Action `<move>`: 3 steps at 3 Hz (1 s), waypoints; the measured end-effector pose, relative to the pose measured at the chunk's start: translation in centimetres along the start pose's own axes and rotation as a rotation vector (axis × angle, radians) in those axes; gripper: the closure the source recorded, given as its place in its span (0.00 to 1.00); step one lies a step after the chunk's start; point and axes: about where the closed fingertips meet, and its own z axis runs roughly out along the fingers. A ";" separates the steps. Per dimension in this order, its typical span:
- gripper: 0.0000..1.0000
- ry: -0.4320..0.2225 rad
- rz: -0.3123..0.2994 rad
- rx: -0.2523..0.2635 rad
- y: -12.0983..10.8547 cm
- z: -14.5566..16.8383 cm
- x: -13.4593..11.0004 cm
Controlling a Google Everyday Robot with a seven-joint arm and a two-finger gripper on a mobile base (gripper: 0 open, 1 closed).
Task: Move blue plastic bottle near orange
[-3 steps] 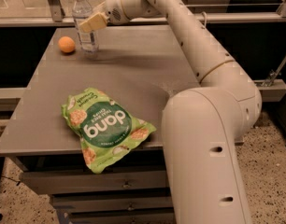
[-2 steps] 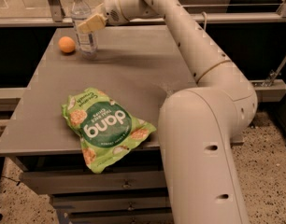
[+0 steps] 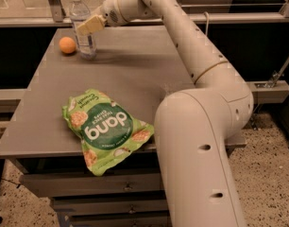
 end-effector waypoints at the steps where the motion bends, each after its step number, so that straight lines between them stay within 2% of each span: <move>1: 0.36 0.007 0.008 -0.006 0.0 0.3 0.1; 2: 0.13 0.011 0.011 -0.010 0.0 0.4 0.2; 3: 0.00 0.013 0.014 -0.010 0.0 0.4 0.3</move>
Offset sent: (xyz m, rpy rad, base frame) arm 0.0042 -0.0045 0.0017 -0.0086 0.0149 -0.0049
